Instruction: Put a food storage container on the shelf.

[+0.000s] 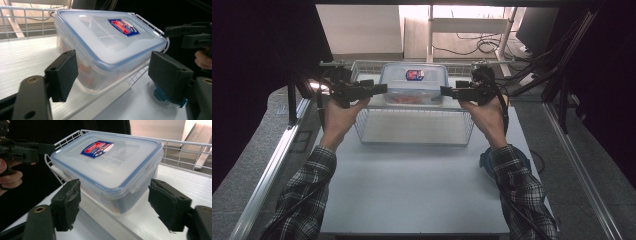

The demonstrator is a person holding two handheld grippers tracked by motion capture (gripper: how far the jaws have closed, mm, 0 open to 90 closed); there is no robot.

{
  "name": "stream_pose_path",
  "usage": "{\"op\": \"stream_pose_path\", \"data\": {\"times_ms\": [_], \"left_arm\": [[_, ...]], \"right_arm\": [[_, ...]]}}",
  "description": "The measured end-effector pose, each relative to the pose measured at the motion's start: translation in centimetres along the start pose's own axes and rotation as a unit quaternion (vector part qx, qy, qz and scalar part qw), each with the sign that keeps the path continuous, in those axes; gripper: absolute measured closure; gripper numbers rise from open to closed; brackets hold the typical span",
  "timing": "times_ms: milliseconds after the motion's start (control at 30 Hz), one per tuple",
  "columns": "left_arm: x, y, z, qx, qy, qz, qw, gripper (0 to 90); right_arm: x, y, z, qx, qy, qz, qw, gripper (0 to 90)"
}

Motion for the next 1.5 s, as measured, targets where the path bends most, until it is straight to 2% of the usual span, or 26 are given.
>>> {"op": "stream_pose_path", "data": {"times_ms": [133,200,300,333,433,567,633,667,700,833,867,900,933,1067,1167,1200,1233,1333,1433,1467,1500], "left_arm": [[-0.6,0.9,0.4,0.006,-0.008,-0.021,0.9997,19.0],[-1.1,1.6,0.6,0.01,-0.015,-0.039,0.9991,16.9],[-1.8,2.7,0.9,0.017,-0.017,-0.059,0.998,13.7],[-1.8,2.7,0.9,0.017,-0.017,-0.059,0.998,12.3],[-3.0,4.3,1.3,0.025,-0.013,-0.079,0.9965,9.5],[-4.0,5.5,1.8,0.03,-0.008,-0.087,0.9958,7.7],[-4.8,6.6,2.2,0.033,0.002,-0.094,0.9951,7.1],[-4.8,6.6,2.2,0.033,0.002,-0.094,0.9951,6.8],[-5.4,7.5,2.5,0.038,0.003,-0.101,0.9942,6.6],[-6.5,9.3,3.2,0.044,0.009,-0.111,0.9929,5.5],[-6.5,9.3,3.2,0.044,0.009,-0.111,0.9929,5.4],[-6.9,10.1,3.5,0.045,0.009,-0.116,0.9922,5.5],[-6.9,10.1,3.5,0.045,0.009,-0.116,0.9922,5.4],[-7.8,12.4,4.1,0.049,0.008,-0.13,0.9903,5.2],[-8.2,13.9,4.4,0.051,0.002,-0.141,0.9887,4.9],[-8.2,13.9,4.4,0.051,0.002,-0.141,0.9887,4.8],[-8.4,15.2,4.6,0.054,-0.001,-0.143,0.9882,4.7],[-8.6,16.9,4.6,0.059,-0.005,-0.145,0.9877,4.4],[-8.5,18.3,4.6,0.079,-0.018,-0.162,0.9835,3.7],[-8.5,18.5,4.6,0.076,-0.023,-0.165,0.983,3.8],[-8.5,18.8,4.7,0.073,-0.02,-0.164,0.9835,3.9]], "right_arm": [[0.6,0.9,0.8,0.001,0.005,0.029,0.9996,21.2],[0.9,1.4,1.1,0.004,0.009,0.046,0.9989,19.5],[1.3,2.3,1.6,0.007,0.01,0.059,0.9982,17.0],[1.4,2.7,1.8,0.007,0.008,0.062,0.998,16.0],[1.9,3.7,2.2,0.008,0.005,0.07,0.9975,12.9],[2.8,5.3,2.9,0.007,-0.001,0.08,0.9967,10.6],[3.2,6.1,3.2,0.006,-0.002,0.088,0.9961,9.5],[3.2,6.1,3.2,0.006,-0.002,0.088,0.9961,9.5],[3.7,6.8,3.6,0.007,-0.004,0.093,0.9957,8.6],[4.5,8.4,4.4,0.006,-0.011,0.1,0.9949,7.1],[4.7,8.8,4.6,0.006,-0.011,0.102,0.9948,7.0],[4.8,9.2,4.8,0.006,-0.012,0.102,0.9947,6.6],[4.8,9.2,4.8,0.006,-0.012,0.102,0.9947,6.6],[5.2,11.5,5.7,0.008,-0.014,0.104,0.9944,5.8],[5.2,12.7,6.0,0.012,-0.01,0.106,0.9942,4.8],[5.2,13.1,6.2,0.013,-0.007,0.107,0.9941,4.8],[5.1,13.6,6.3,0.014,-0.004,0.108,0.9941,4.7],[5.0,14.6,6.3,0.031,-0.002,0.113,0.9931,3.7],[5.2,15.8,6.2,0.041,-0.004,0.112,0.9928,3.6],[5.2,16.2,6.1,0.043,-0.005,0.113,0.9926,3.6],[5.3,16.6,6.1,0.041,-0.005,0.114,0.9926,3.6]]}}
Point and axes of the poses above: each handheld gripper's, and its own axes: z roughly backward along the jaws, y roughly out of its underside, x roughly to its left, the point moved 5 cm from there along -z, roughly forward along the jaws, and after that the axes turned 5 degrees about -x, right-handed, at the moved point
